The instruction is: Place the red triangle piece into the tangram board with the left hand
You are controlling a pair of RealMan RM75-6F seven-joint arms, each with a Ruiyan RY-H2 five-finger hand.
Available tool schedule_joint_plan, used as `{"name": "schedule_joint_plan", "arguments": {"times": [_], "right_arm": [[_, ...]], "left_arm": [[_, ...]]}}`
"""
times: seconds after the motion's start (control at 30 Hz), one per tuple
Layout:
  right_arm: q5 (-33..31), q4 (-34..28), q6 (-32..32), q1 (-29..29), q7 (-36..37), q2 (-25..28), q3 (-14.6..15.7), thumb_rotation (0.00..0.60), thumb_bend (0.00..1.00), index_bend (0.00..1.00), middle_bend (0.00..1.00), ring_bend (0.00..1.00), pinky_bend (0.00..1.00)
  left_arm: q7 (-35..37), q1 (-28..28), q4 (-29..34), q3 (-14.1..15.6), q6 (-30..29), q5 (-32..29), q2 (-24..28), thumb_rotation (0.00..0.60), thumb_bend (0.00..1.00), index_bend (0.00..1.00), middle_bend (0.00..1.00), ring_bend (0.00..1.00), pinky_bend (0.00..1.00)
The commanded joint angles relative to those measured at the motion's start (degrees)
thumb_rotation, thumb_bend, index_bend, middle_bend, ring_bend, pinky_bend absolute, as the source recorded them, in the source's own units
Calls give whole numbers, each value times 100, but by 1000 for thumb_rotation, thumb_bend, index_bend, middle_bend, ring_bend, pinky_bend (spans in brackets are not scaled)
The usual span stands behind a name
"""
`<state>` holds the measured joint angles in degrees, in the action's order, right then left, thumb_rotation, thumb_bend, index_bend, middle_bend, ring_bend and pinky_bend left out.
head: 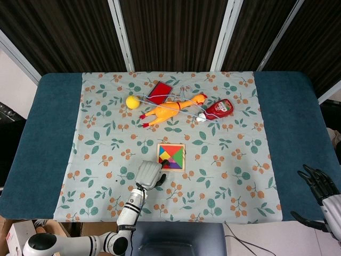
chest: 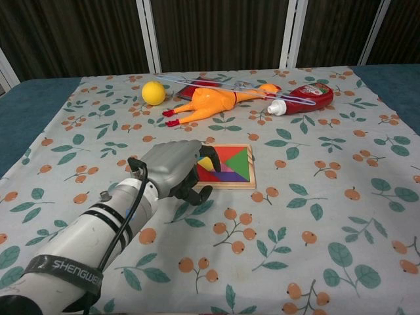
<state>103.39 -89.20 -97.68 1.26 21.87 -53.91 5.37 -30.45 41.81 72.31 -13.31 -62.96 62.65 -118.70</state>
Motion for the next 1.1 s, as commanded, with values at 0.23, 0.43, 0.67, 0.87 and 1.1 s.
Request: {"name": "schedule_joint_plan", "arguments": {"times": [0.23, 0.43, 0.67, 0.87, 1.1], "right_arm": [[6, 16, -10, 10, -24, -4, 2, 600, 294, 0, 5, 0, 0], [11, -13, 11, 17, -129, -25, 8, 600, 294, 0, 6, 0, 0], [-80, -209, 266, -32, -680, -126, -27, 600, 294, 0, 6, 0, 0], [-329, -446, 499, -62, -1167, -222, -112, 600, 293, 0, 0, 0, 0], [-488, -541, 596, -74, -1276, -220, -168, 600, 294, 0, 0, 0, 0]], "left_arm": [[202, -359, 964, 362, -554, 663, 679, 600, 431, 240, 997, 995, 1000], [671, -937, 2051, 1047, -1047, 1307, 1794, 600, 425, 154, 442, 357, 482], [2039, -2202, 2260, 2568, -2752, 3002, 3549, 600, 425, 1, 42, 3, 171], [2764, -3346, 1458, 3077, -3702, 2980, 4026, 600, 426, 0, 0, 0, 132], [2583, -3236, 1558, 2879, -3295, 3198, 4219, 600, 423, 0, 0, 0, 129]]}}
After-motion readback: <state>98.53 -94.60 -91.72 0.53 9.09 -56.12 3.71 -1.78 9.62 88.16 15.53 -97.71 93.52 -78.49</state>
